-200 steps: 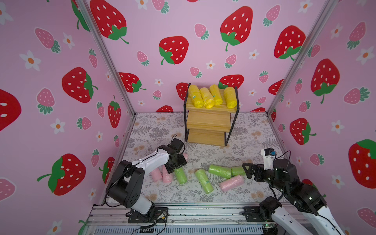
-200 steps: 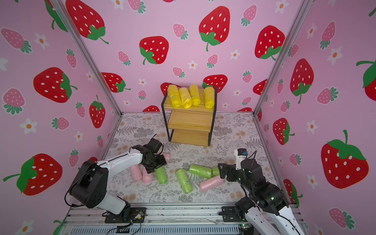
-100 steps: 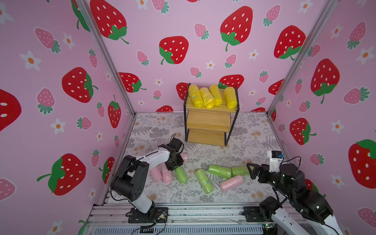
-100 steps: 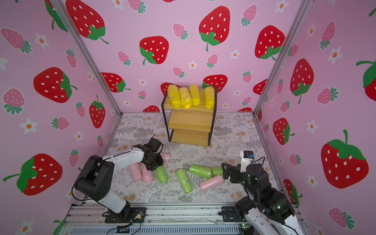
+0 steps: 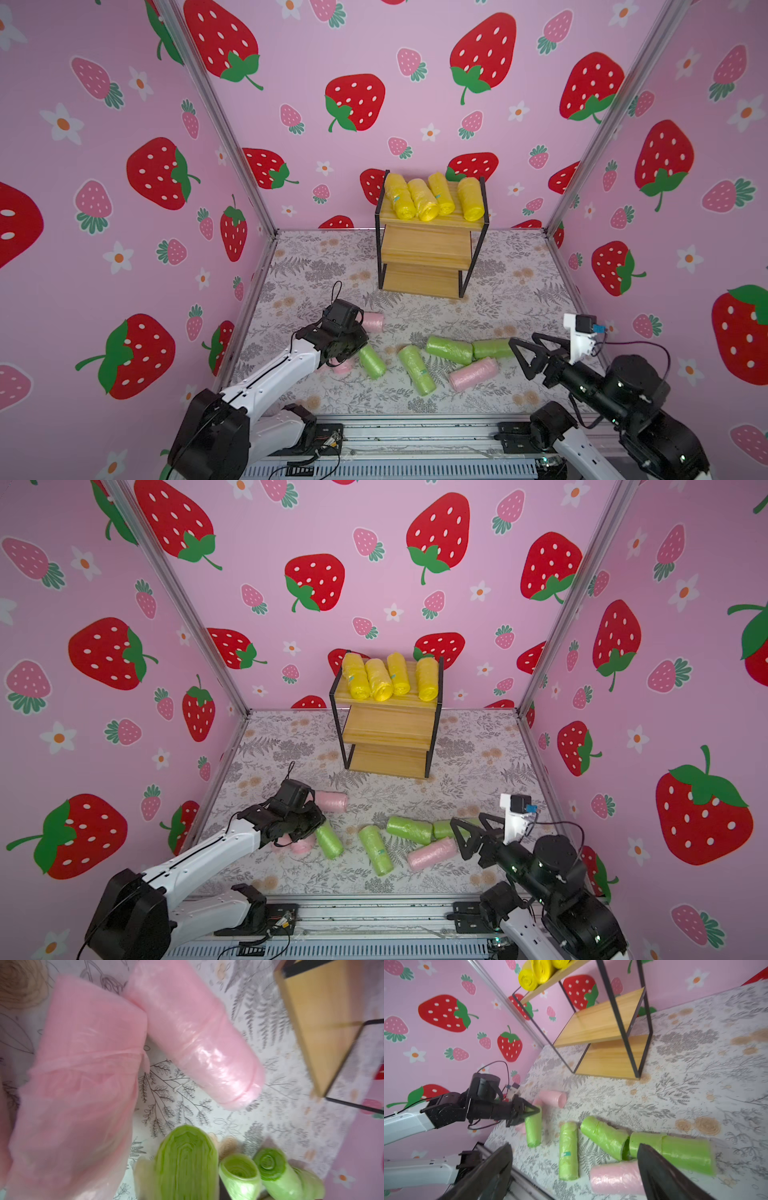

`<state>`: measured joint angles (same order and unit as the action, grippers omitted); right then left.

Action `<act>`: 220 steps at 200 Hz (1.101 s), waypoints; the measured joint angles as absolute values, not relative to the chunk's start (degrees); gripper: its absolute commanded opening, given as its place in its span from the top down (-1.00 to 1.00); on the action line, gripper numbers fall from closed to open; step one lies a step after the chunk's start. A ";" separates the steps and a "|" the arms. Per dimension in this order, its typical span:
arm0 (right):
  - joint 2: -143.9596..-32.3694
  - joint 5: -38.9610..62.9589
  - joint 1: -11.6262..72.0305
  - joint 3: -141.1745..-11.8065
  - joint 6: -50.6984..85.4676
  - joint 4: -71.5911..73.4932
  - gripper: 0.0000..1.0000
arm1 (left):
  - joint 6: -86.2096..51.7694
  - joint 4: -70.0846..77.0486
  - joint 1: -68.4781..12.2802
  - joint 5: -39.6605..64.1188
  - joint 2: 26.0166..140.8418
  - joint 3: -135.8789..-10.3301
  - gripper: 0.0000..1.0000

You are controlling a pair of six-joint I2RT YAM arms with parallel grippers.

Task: Sort the rolls of trash bags by color and place them on the shelf
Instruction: Pick up the roll of trash bags from the center of the board.

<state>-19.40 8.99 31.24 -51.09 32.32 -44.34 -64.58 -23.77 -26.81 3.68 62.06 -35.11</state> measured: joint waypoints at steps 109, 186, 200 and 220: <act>-50.06 6.94 60.60 -43.90 49.91 -19.03 -0.99 | -80.40 -24.47 -29.32 5.65 37.80 -28.99 1.00; -68.88 1.37 69.95 -46.19 52.47 -1.52 -0.99 | -81.97 -24.03 -29.43 10.02 40.36 -29.04 1.00; -70.48 0.71 71.16 -47.46 52.38 -0.69 -0.99 | -82.32 -23.94 -29.43 10.24 40.34 -29.19 1.00; -72.03 0.27 71.88 -48.47 52.34 0.86 -0.99 | -82.43 -23.94 -29.43 10.63 40.32 -29.89 1.00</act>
<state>-72.03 0.27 71.88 -48.47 52.34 0.86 -82.43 -23.94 -29.43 10.63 40.32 -29.89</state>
